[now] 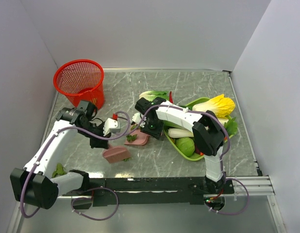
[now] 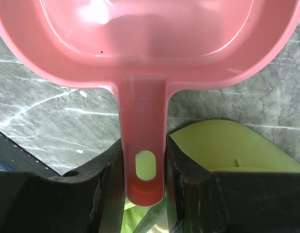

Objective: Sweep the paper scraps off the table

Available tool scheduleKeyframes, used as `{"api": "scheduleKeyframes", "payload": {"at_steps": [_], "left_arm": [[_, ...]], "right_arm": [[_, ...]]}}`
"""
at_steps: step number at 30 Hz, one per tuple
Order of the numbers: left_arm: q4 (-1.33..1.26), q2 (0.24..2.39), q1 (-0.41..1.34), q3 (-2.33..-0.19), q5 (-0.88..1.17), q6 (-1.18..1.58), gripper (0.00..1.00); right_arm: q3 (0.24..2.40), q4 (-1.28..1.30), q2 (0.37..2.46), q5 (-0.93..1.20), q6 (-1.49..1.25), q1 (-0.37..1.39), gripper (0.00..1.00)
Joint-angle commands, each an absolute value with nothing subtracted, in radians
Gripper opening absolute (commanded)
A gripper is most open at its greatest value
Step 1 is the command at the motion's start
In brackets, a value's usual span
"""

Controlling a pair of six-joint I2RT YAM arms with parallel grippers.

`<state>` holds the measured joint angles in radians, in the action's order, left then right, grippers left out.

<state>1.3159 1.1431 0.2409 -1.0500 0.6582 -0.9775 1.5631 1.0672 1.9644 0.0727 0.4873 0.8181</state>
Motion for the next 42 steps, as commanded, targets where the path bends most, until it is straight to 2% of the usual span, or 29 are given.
{"api": "scheduleKeyframes", "payload": {"at_steps": [1, 8, 14, 27, 36, 42], "left_arm": [[1.204, 1.172, 0.271, -1.051, 0.666, -0.95, 0.01], [1.066, 1.175, 0.267, -1.031, 0.406, -0.871, 0.01], [1.023, 1.123, 0.222, -1.043, 0.341, -0.862, 0.01], [1.054, 1.002, 0.152, -1.077, 0.495, -0.612, 0.01], [0.997, 0.888, 0.147, -1.108, 0.262, -0.595, 0.01], [0.986, 0.991, 0.147, -1.121, 0.039, -0.413, 0.01]], "right_arm": [[1.575, 1.075, 1.922, 0.078, 0.474, 0.808, 0.0], [1.548, 1.077, 1.914, 0.091, 0.472, 0.801, 0.0], [1.537, 1.078, 1.907, 0.083, 0.486, 0.798, 0.0], [1.489, 1.083, 1.89, 0.057, 0.555, 0.848, 0.0], [1.485, 1.043, 1.893, 0.054, 0.578, 0.848, 0.0], [1.529, 1.052, 1.936, 0.057, 0.568, 0.851, 0.0]]}}
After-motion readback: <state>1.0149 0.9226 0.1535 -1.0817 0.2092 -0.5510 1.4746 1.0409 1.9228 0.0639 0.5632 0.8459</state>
